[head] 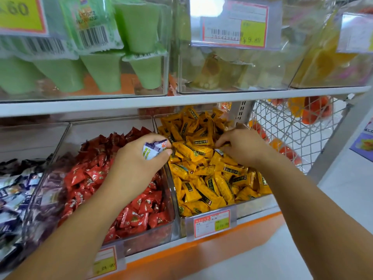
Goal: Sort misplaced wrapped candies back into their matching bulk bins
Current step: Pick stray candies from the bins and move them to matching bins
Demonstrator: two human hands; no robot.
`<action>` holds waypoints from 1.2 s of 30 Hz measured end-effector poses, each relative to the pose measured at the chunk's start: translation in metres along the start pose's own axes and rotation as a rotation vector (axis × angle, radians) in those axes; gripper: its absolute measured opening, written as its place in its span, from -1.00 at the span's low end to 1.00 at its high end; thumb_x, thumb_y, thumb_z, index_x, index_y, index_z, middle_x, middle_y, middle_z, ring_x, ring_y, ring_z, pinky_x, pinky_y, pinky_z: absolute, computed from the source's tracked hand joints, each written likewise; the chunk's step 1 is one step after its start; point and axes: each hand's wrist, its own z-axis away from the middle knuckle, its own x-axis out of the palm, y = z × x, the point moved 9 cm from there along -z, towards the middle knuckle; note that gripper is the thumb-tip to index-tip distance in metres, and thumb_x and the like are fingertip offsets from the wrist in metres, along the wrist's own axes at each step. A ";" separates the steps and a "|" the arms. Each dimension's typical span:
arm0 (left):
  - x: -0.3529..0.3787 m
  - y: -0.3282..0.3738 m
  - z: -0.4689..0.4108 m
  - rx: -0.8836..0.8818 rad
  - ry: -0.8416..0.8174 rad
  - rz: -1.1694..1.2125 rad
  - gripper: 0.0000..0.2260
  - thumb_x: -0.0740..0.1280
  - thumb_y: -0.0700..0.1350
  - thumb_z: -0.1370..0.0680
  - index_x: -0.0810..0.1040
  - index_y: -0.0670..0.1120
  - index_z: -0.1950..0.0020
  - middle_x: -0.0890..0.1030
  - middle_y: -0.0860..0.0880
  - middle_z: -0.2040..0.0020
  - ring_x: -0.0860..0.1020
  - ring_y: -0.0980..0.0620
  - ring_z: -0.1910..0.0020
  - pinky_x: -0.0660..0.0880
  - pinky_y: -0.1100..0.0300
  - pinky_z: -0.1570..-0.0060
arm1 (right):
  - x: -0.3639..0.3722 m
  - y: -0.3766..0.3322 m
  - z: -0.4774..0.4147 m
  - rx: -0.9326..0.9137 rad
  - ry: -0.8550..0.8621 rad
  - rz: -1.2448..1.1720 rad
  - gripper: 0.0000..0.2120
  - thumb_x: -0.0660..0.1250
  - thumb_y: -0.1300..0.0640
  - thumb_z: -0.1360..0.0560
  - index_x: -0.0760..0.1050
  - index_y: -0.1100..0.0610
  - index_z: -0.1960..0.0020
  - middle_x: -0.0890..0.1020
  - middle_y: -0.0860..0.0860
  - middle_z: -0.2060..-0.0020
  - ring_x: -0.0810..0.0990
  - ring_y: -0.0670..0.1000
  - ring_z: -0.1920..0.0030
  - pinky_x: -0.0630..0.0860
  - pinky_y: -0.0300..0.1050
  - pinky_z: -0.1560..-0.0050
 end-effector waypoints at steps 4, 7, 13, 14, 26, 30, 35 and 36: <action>0.006 0.003 -0.002 0.014 -0.034 0.027 -0.89 0.44 -0.06 -0.48 0.62 0.13 0.03 0.66 0.22 0.13 0.60 0.25 0.16 0.47 0.45 0.17 | 0.017 0.011 -0.007 -0.002 -0.045 0.036 -0.65 0.27 0.11 -0.55 0.49 -0.18 -0.29 0.52 -0.03 -0.30 0.41 0.06 -0.31 0.33 -0.05 -0.25; 0.009 0.006 -0.003 0.020 -0.036 0.049 -0.89 0.44 -0.08 -0.49 0.62 0.12 0.04 0.66 0.20 0.14 0.60 0.25 0.15 0.45 0.50 0.20 | 0.029 0.019 -0.017 0.033 -0.109 0.080 -0.59 0.27 0.07 -0.54 0.41 -0.24 -0.34 0.46 -0.01 -0.37 0.33 0.11 -0.39 0.22 0.06 -0.34; 0.009 0.008 0.001 0.028 -0.044 0.043 -0.89 0.43 -0.07 -0.49 0.61 0.13 0.04 0.63 0.28 0.11 0.59 0.25 0.15 0.47 0.47 0.18 | 0.027 0.014 -0.017 0.040 -0.133 0.074 -0.74 0.32 -0.06 -0.53 0.53 -0.17 -0.22 0.56 -0.09 -0.24 0.39 0.07 -0.32 0.21 0.08 -0.34; 0.009 0.008 0.002 0.029 -0.050 0.037 -0.90 0.43 -0.07 -0.49 0.61 0.13 0.04 0.63 0.29 0.11 0.59 0.26 0.16 0.46 0.48 0.18 | 0.025 0.014 -0.016 0.037 -0.111 0.040 -0.79 0.34 -0.06 -0.52 0.56 -0.16 -0.15 0.59 -0.11 -0.18 0.43 0.04 -0.28 0.26 0.05 -0.31; 0.008 0.006 0.008 0.018 -0.054 -0.004 -0.92 0.44 -0.03 -0.48 0.60 0.17 0.09 0.63 0.24 0.12 0.58 0.20 0.18 0.45 0.42 0.24 | 0.040 0.013 -0.019 0.094 -0.285 0.137 -0.54 0.21 -0.02 -0.56 0.27 -0.19 -0.45 0.37 -0.01 -0.42 0.13 0.23 -0.44 0.09 0.22 -0.38; 0.002 0.001 0.007 0.011 -0.036 -0.027 -0.92 0.43 -0.02 -0.48 0.60 0.17 0.10 0.62 0.24 0.13 0.57 0.19 0.20 0.42 0.45 0.28 | 0.039 0.011 -0.023 0.105 -0.289 0.135 -0.53 0.25 0.03 -0.53 0.33 -0.12 -0.43 0.39 0.04 -0.40 0.16 0.23 -0.43 0.13 0.20 -0.37; 0.001 0.000 0.003 0.012 -0.035 -0.034 -0.92 0.43 -0.02 -0.48 0.60 0.17 0.07 0.63 0.25 0.11 0.58 0.20 0.18 0.41 0.49 0.25 | 0.035 0.012 -0.025 0.077 -0.154 0.065 -0.63 0.31 0.05 -0.50 0.46 -0.18 -0.28 0.49 -0.06 -0.29 0.24 0.13 -0.38 0.15 0.13 -0.33; 0.001 0.000 0.003 0.012 -0.032 -0.026 -0.91 0.43 -0.03 -0.48 0.60 0.16 0.07 0.63 0.25 0.11 0.58 0.20 0.17 0.41 0.49 0.24 | 0.034 0.012 -0.025 0.065 -0.130 0.024 -0.65 0.32 0.05 -0.50 0.48 -0.18 -0.26 0.52 -0.07 -0.24 0.27 0.11 -0.36 0.16 0.11 -0.33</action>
